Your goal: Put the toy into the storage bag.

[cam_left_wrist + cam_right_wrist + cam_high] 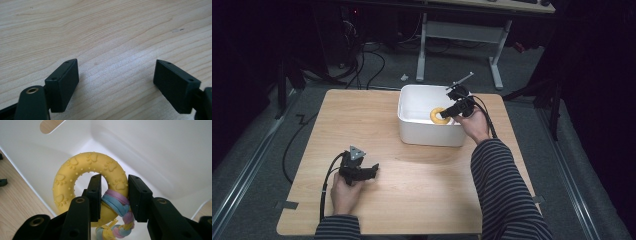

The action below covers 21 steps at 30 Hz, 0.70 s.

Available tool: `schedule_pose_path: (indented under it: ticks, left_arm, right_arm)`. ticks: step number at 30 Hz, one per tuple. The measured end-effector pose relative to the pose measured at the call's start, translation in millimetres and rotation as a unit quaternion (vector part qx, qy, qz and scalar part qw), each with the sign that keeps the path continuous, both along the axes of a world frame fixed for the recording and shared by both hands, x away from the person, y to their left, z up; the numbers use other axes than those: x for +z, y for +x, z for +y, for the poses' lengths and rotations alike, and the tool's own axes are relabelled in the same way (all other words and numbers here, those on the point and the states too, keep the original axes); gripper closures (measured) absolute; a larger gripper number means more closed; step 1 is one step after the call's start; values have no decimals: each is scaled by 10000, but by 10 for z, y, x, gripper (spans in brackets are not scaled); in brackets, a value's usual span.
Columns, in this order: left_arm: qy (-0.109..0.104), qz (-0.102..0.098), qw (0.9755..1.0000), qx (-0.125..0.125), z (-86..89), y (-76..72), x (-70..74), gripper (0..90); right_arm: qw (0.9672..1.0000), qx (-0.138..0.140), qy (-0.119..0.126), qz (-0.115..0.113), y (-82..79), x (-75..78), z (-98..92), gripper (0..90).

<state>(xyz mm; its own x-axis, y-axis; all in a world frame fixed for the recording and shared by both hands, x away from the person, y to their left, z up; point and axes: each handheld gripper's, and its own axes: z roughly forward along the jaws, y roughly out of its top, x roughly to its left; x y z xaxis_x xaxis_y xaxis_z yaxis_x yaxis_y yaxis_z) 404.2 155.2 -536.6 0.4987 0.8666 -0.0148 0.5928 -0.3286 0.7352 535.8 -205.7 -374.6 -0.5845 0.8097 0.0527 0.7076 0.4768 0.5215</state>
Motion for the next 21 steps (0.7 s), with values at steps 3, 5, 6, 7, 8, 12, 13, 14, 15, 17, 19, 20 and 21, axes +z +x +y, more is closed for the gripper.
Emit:
schedule_pose_path:
  ticks: [3, 5, 6, 7, 8, 12, 13, 14, 15, 17, 19, 20, 21]
  left_arm:
    - [2, -2, 10000, 0, 0, 0, 0, 208]
    - [2, -2, 10000, 0, 0, 0, 0, 208]
    - [2, -3, 10000, 0, 0, 0, 0, 208]
    - [1, -2, 10000, 1, 0, 0, 0, 208]
    - [-1, -2, 10000, 3, 0, 0, 0, 208]
    - [2, -3, 10000, -1, 1, 1, 0, 208]
    - [2, -3, 10000, -1, 1, 1, 0, 208]
    - [-6, -6, 10000, 6, 0, 2, -1, 208]
    - [-7, -7, 10000, 6, -1, 2, -1, 208]
    - [-5, -8, 10000, 6, -1, 2, -1, 208]
    - [15, 3, 10000, 3, 0, 0, 1, 207]
    - [12, -7, 10000, 9, -1, 1, 0, 206]
    - [16, -1, 10000, 4, 0, 1, 1, 205]
  right_arm:
    - [10000, -15, 8, 8, -7, 1, -5, 657]
    - [10000, -19, 33, 7, -10, -4, -9, 655]
    - [10000, -29, 21, 20, -12, -3, -10, 654]
    - [10000, -11, 37, 29, -12, -3, -14, 654]
    - [10000, -4, 34, 56, -13, -2, -15, 654]
    - [10000, 2, 51, 68, -15, -4, -15, 643]
    - [10000, 2, 51, 68, -15, -4, -15, 643]
    - [9999, 1, 126, 97, -20, -8, -21, 605]
    - [9998, 15, 156, 95, -22, -6, -24, 578]
    - [9998, 20, 176, 53, -42, 11, -29, 541]
    - [9998, 47, 182, 4, -79, 36, -36, 515]
    - [9998, 53, 170, -35, -90, 45, -41, 500]
    - [9998, 47, 167, -89, -112, 66, -53, 488]
